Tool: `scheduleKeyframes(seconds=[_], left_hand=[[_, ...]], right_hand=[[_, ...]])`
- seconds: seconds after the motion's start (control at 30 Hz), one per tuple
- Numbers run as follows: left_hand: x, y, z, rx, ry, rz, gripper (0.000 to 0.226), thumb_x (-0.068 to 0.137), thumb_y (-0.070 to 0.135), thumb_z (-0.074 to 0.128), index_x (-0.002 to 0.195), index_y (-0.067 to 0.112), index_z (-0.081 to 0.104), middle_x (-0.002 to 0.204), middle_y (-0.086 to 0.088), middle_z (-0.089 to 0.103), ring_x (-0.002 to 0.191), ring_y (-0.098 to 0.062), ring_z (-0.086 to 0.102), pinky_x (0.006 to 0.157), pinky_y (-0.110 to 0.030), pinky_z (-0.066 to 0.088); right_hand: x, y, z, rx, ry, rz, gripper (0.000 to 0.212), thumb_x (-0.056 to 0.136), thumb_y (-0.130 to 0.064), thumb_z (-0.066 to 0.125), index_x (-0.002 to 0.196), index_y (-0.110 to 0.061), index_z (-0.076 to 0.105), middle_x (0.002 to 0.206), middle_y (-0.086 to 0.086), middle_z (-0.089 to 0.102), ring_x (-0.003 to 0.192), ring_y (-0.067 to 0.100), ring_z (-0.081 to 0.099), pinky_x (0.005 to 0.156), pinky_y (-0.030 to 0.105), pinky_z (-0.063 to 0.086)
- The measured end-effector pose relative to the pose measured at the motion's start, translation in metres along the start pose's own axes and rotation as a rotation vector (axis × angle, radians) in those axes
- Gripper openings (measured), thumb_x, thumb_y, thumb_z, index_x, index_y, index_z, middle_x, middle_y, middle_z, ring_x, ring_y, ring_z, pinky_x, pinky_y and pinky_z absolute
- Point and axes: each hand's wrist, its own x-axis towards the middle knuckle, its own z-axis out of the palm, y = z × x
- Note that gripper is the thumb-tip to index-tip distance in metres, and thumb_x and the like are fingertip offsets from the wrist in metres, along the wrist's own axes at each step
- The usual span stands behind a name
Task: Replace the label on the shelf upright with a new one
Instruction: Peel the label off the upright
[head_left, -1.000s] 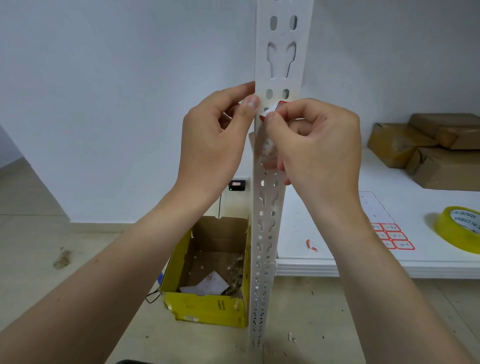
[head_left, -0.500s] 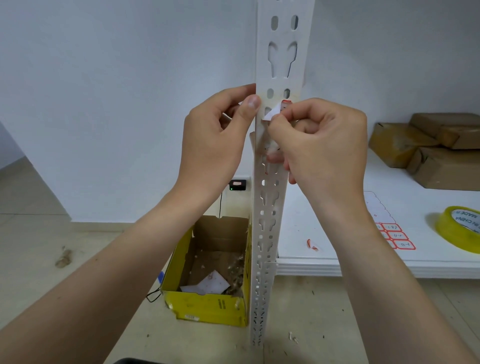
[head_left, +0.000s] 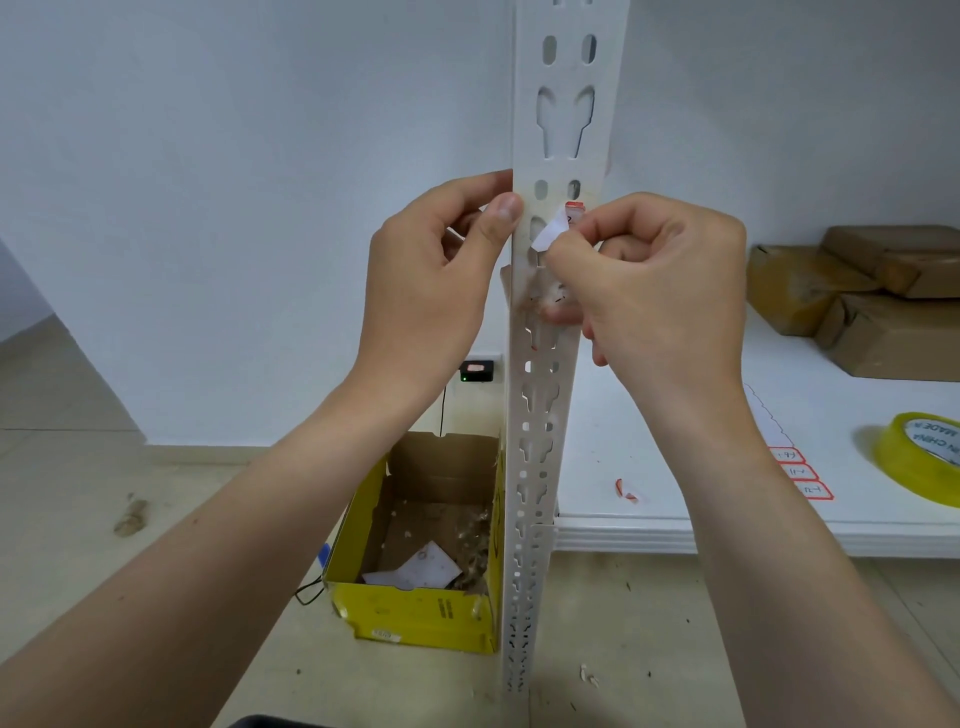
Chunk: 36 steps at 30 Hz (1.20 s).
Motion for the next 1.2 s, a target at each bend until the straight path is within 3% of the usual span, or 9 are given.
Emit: scheduleKeyframes(seconds=[0.13, 0.23, 0.33, 0.63, 0.73, 0.83, 0.97, 1.13, 1.2], left_hand=[[-0.001, 0.002, 0.000, 0.025, 0.007, 0.018, 0.024, 0.105, 0.025, 0.060, 0.124, 0.022, 0.074, 0.103, 0.002, 0.078, 0.086, -0.027, 0.065, 0.076, -0.034, 0.056], [0.000, 0.000, 0.000, 0.051, 0.005, 0.042, 0.027, 0.102, 0.026, 0.065, 0.126, 0.018, 0.074, 0.085, -0.004, 0.070, 0.072, -0.011, 0.056, 0.067, -0.019, 0.048], [-0.002, -0.001, 0.000, 0.095, -0.007, 0.080, 0.034, 0.098, 0.028, 0.070, 0.131, 0.017, 0.071, 0.073, 0.006, 0.051, 0.067, -0.003, 0.047, 0.066, -0.010, 0.040], [-0.004, -0.002, 0.002, 0.114, 0.011, 0.099, 0.038, 0.097, 0.030, 0.072, 0.133, 0.019, 0.069, 0.076, 0.002, 0.057, 0.070, -0.002, 0.051, 0.066, -0.009, 0.044], [-0.004, -0.001, 0.004, 0.089, 0.020, 0.083, 0.036, 0.097, 0.028, 0.073, 0.132, 0.018, 0.070, 0.072, 0.009, 0.051, 0.066, -0.001, 0.049, 0.064, -0.008, 0.042], [-0.004, 0.000, 0.006, 0.081, 0.030, 0.068, 0.035, 0.097, 0.028, 0.073, 0.131, 0.018, 0.071, 0.071, 0.010, 0.049, 0.065, -0.001, 0.049, 0.063, -0.008, 0.042], [-0.005, 0.002, 0.005, 0.096, 0.032, 0.064, 0.033, 0.098, 0.028, 0.071, 0.129, 0.019, 0.071, 0.074, 0.003, 0.055, 0.067, 0.000, 0.050, 0.066, -0.008, 0.043], [-0.005, 0.004, 0.007, 0.068, 0.041, 0.028, 0.030, 0.098, 0.028, 0.071, 0.128, 0.024, 0.069, 0.079, -0.006, 0.060, 0.068, 0.000, 0.051, 0.065, -0.009, 0.044], [-0.006, 0.004, 0.008, 0.061, 0.046, 0.018, 0.030, 0.098, 0.029, 0.071, 0.128, 0.025, 0.069, 0.079, -0.004, 0.059, 0.068, 0.001, 0.052, 0.065, -0.008, 0.044]], right_hand=[[0.002, 0.001, -0.002, -0.021, -0.002, -0.009, 0.020, 0.085, -0.012, 0.076, 0.066, -0.008, 0.068, 0.041, 0.007, 0.050, 0.032, 0.010, 0.052, 0.061, 0.043, 0.064], [0.003, 0.002, -0.005, -0.026, -0.003, -0.027, 0.022, 0.085, -0.014, 0.078, 0.065, -0.010, 0.067, 0.046, 0.018, 0.052, 0.033, 0.010, 0.051, 0.061, 0.040, 0.065], [0.003, 0.001, -0.007, -0.040, -0.008, -0.030, 0.024, 0.085, -0.020, 0.080, 0.066, -0.014, 0.067, 0.044, 0.009, 0.050, 0.032, 0.011, 0.052, 0.052, 0.045, 0.062], [0.003, 0.004, -0.012, -0.099, -0.025, -0.101, 0.015, 0.090, -0.028, 0.078, 0.078, -0.022, 0.074, 0.043, 0.002, 0.057, 0.032, 0.016, 0.053, 0.050, 0.040, 0.061], [0.002, 0.003, -0.013, -0.151, -0.055, -0.143, 0.012, 0.087, -0.036, 0.081, 0.081, -0.027, 0.076, 0.047, -0.010, 0.063, 0.036, 0.022, 0.057, 0.055, 0.038, 0.060], [0.002, 0.004, -0.013, -0.174, -0.047, -0.167, 0.009, 0.086, -0.038, 0.083, 0.081, -0.032, 0.076, 0.049, -0.009, 0.064, 0.039, 0.024, 0.059, 0.052, 0.028, 0.053], [0.005, 0.008, -0.012, -0.170, -0.034, -0.172, 0.008, 0.090, -0.028, 0.079, 0.082, -0.027, 0.078, 0.048, -0.002, 0.063, 0.039, 0.015, 0.061, 0.058, 0.033, 0.060], [0.006, 0.008, -0.013, -0.140, -0.055, -0.137, 0.015, 0.090, -0.025, 0.078, 0.076, -0.022, 0.076, 0.047, 0.010, 0.061, 0.047, 0.001, 0.065, 0.062, 0.024, 0.056], [0.006, 0.007, -0.014, -0.133, -0.056, -0.111, 0.015, 0.089, -0.028, 0.079, 0.075, -0.024, 0.076, 0.045, 0.006, 0.059, 0.040, 0.014, 0.061, 0.066, 0.032, 0.062]])
